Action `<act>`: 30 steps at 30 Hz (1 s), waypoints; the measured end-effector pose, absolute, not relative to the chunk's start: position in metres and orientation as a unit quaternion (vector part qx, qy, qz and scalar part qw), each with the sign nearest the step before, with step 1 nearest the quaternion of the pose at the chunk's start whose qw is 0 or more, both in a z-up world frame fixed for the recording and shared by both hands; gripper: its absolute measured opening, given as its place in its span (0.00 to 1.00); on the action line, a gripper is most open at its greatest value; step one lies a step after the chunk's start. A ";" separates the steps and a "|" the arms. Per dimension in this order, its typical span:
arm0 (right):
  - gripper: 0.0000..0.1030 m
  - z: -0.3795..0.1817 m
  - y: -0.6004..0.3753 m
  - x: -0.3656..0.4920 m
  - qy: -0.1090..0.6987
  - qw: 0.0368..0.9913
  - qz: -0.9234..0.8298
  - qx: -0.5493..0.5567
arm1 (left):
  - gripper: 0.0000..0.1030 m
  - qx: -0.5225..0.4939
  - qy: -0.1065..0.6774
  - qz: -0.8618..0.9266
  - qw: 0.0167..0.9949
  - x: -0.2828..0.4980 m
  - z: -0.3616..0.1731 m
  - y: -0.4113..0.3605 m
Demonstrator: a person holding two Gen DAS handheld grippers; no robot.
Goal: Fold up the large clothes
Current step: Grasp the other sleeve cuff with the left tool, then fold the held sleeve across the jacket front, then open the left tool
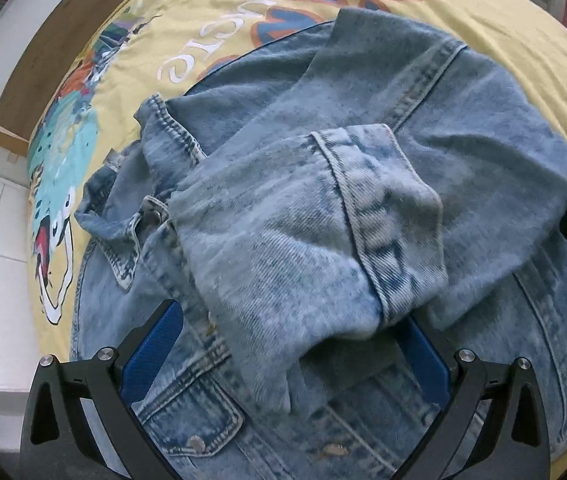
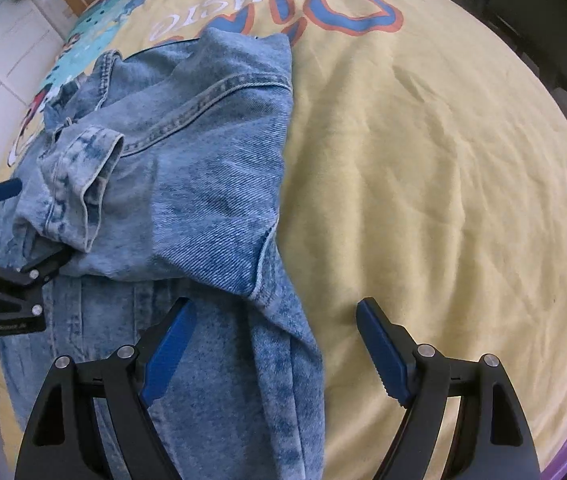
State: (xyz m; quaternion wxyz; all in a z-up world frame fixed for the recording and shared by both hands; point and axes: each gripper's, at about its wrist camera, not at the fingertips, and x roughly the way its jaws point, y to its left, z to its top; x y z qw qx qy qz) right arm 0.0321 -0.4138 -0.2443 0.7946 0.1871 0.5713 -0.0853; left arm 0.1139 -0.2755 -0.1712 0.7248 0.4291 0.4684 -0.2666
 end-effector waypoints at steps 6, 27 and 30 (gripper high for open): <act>0.81 -0.250 -0.411 0.041 0.574 0.797 -0.088 0.168 | 0.33 0.410 0.487 -0.272 0.722 0.122 -0.168 -0.275; 0.14 -0.250 -0.396 0.090 0.569 0.806 -0.111 0.120 | 0.28 0.031 0.601 -0.226 0.766 0.187 -0.133 -0.138; 0.15 -0.250 -0.396 0.095 0.571 0.804 -0.111 0.121 | 0.43 0.005 0.606 -0.222 0.763 0.188 -0.137 -0.124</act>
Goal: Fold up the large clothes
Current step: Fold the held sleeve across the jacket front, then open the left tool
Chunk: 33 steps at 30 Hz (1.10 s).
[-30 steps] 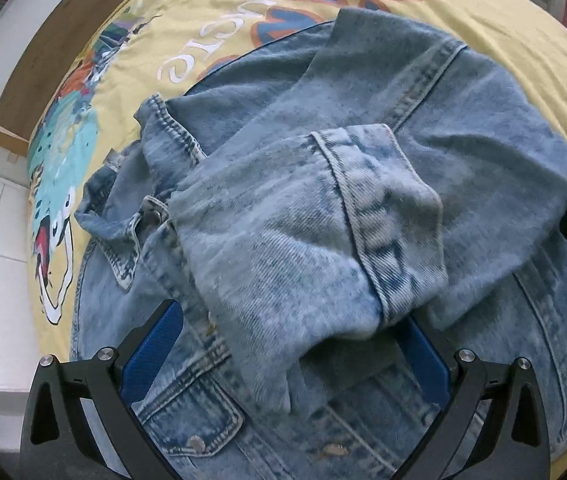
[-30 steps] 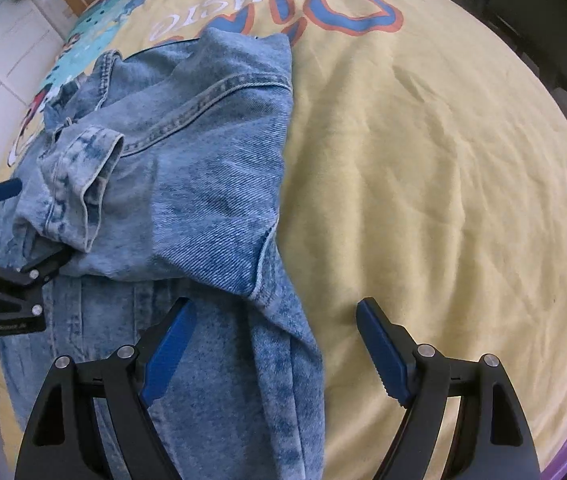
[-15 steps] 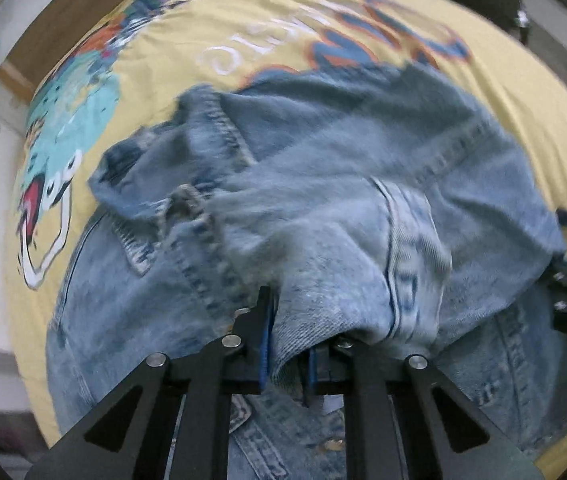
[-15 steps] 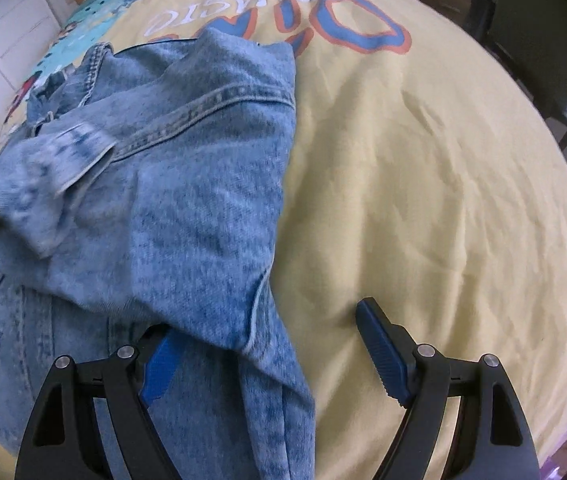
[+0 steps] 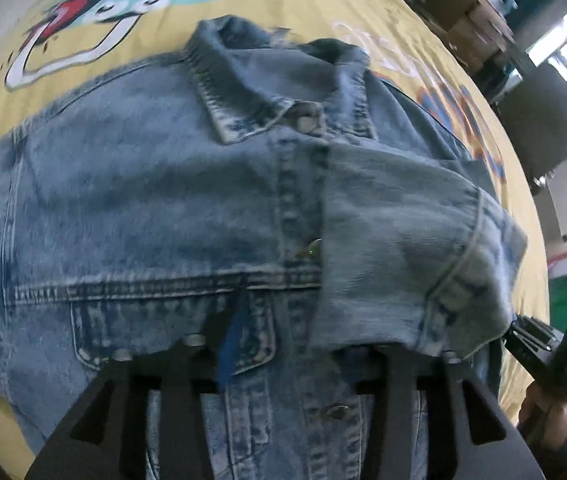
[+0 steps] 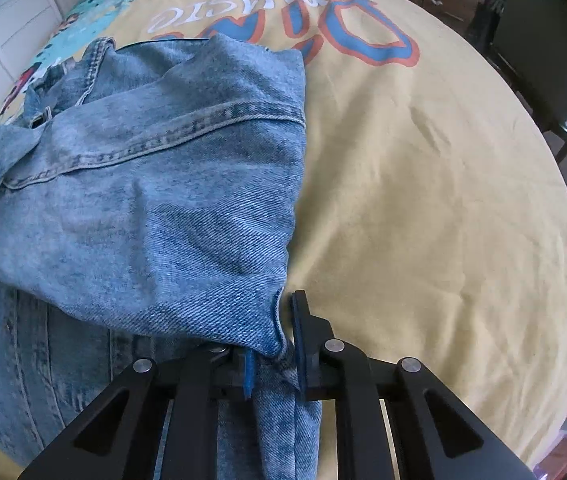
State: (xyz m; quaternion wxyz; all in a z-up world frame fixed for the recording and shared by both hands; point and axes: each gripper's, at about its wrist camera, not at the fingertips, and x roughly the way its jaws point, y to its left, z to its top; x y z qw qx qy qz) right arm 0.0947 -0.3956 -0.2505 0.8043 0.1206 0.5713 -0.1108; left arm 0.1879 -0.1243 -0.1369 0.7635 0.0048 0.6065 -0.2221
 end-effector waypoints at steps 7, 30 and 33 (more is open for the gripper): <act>0.16 -0.252 -0.396 0.093 0.573 0.803 -0.112 0.124 | 0.66 0.073 0.594 -0.218 0.771 0.176 -0.126 -0.134; 0.29 -0.250 -0.382 0.079 0.582 0.799 -0.104 0.105 | 0.98 0.262 0.534 -0.280 0.754 0.110 -0.104 -0.236; 0.29 -0.254 -0.391 0.077 0.583 0.799 -0.100 0.113 | 0.98 0.287 0.546 -0.260 0.743 0.112 -0.132 -0.250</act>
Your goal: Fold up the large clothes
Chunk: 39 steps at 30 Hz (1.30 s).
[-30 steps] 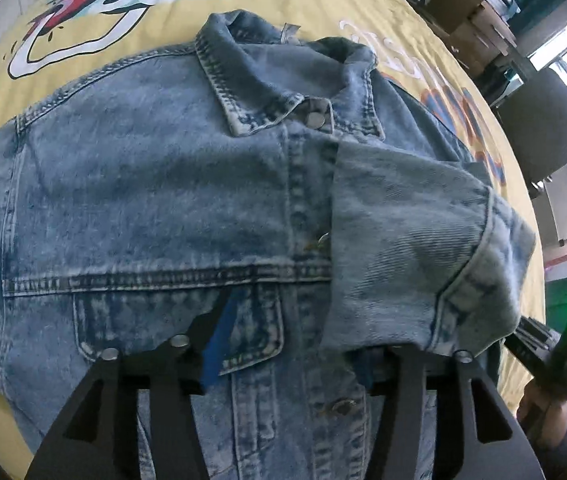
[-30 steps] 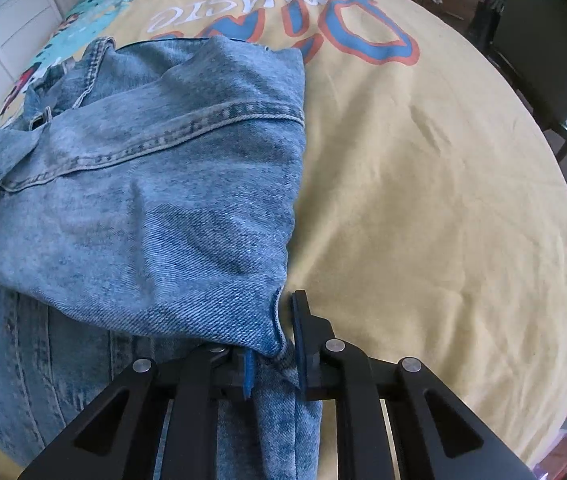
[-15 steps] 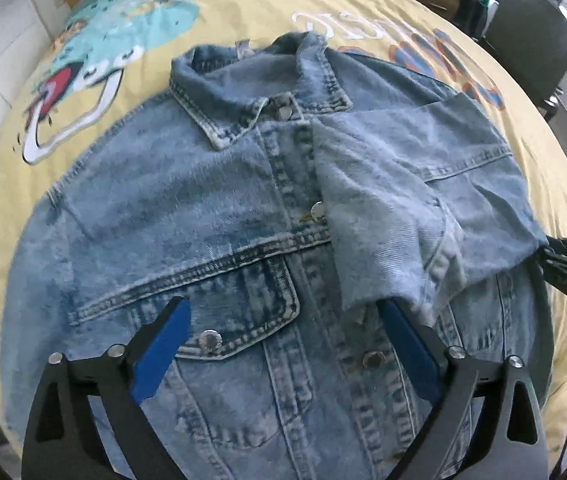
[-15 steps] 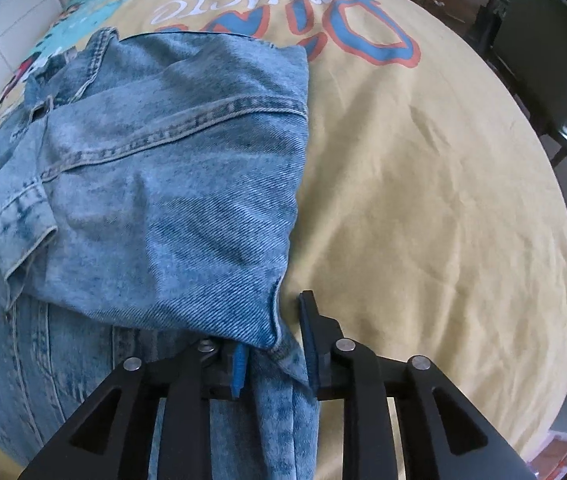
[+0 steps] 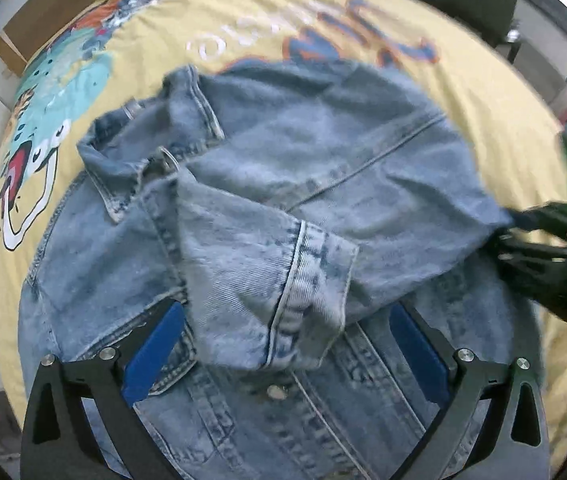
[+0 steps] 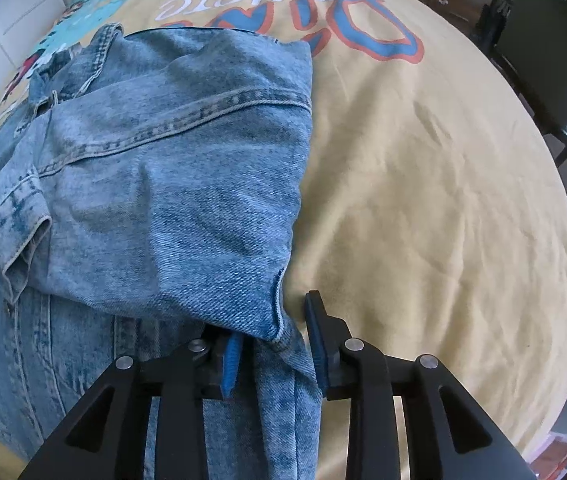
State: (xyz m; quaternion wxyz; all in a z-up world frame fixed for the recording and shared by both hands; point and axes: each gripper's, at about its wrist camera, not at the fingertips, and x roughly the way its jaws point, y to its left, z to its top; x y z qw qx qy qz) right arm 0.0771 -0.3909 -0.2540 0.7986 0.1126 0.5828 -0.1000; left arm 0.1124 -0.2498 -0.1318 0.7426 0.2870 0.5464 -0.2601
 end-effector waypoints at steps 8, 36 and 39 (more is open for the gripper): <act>0.32 -0.260 -0.409 0.078 0.582 0.799 -0.094 0.123 | 0.80 0.327 0.557 -0.214 0.733 0.128 -0.179 -0.249; 0.36 -0.262 -0.395 0.087 0.592 0.793 -0.102 0.100 | 0.61 0.032 0.626 -0.213 0.749 0.225 -0.126 -0.076; 0.36 -0.263 -0.390 0.089 0.593 0.792 -0.105 0.098 | 0.65 0.037 0.623 -0.182 0.760 0.234 -0.123 -0.059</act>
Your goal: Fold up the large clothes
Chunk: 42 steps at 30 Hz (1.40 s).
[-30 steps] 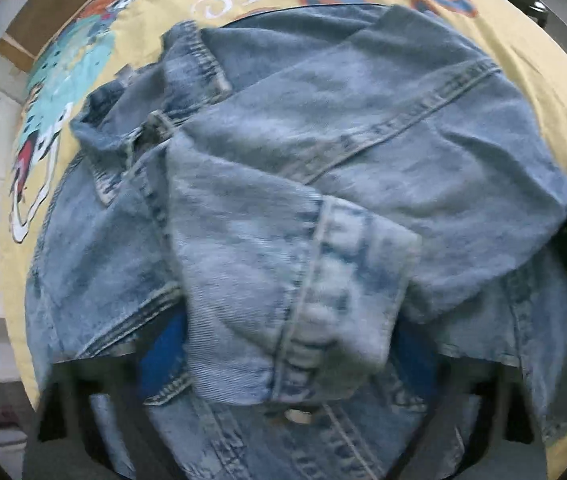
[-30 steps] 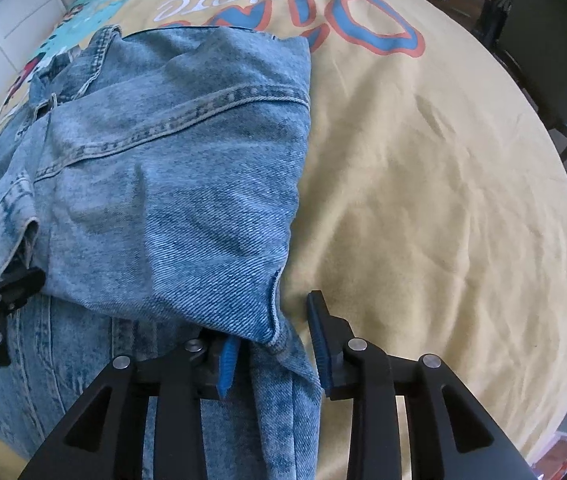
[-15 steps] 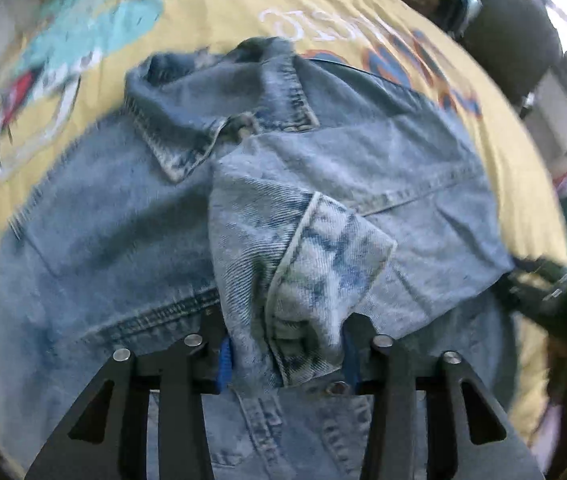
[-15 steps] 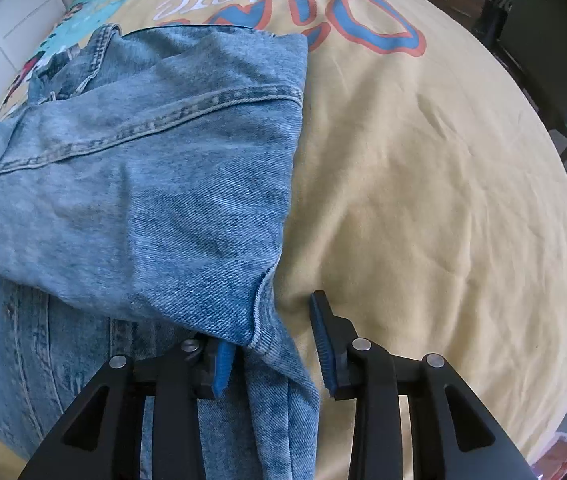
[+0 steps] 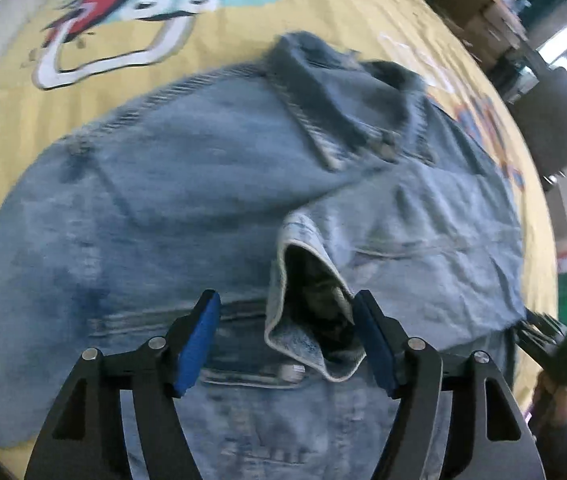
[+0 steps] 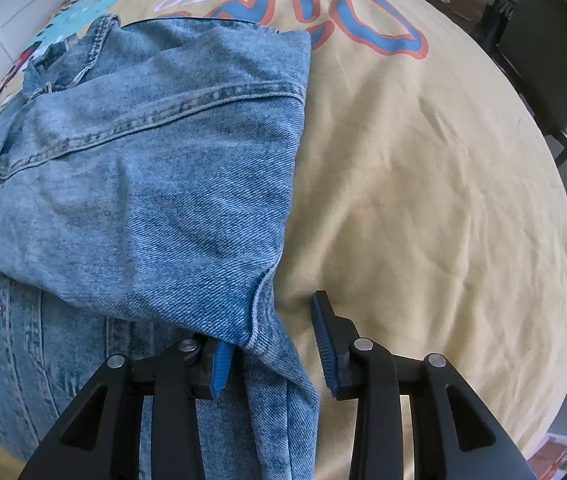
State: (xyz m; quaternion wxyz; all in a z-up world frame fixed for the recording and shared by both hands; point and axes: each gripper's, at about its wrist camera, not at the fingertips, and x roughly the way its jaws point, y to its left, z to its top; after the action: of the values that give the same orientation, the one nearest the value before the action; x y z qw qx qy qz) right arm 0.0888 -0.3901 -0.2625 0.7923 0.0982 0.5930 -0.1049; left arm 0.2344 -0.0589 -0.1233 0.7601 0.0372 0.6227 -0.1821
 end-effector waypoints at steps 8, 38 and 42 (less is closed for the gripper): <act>0.46 -0.244 -0.377 0.092 0.588 0.799 -0.108 0.058 | 0.99 0.034 0.573 -0.155 0.804 0.229 -0.083 -0.028; 0.99 -0.247 -0.295 0.124 0.515 0.853 -0.064 0.053 | 0.99 0.133 0.550 -0.167 0.807 0.205 -0.189 -0.082; 1.00 -0.248 -0.308 0.118 0.518 0.850 -0.059 0.076 | 0.99 0.136 0.558 -0.157 0.804 0.208 -0.193 -0.082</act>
State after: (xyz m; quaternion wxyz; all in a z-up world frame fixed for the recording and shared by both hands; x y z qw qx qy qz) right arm 0.1182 -0.3083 -0.2482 0.8502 0.0757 0.5177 -0.0590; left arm 0.2077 -0.0818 -0.1929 0.8037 0.1358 0.5578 -0.1568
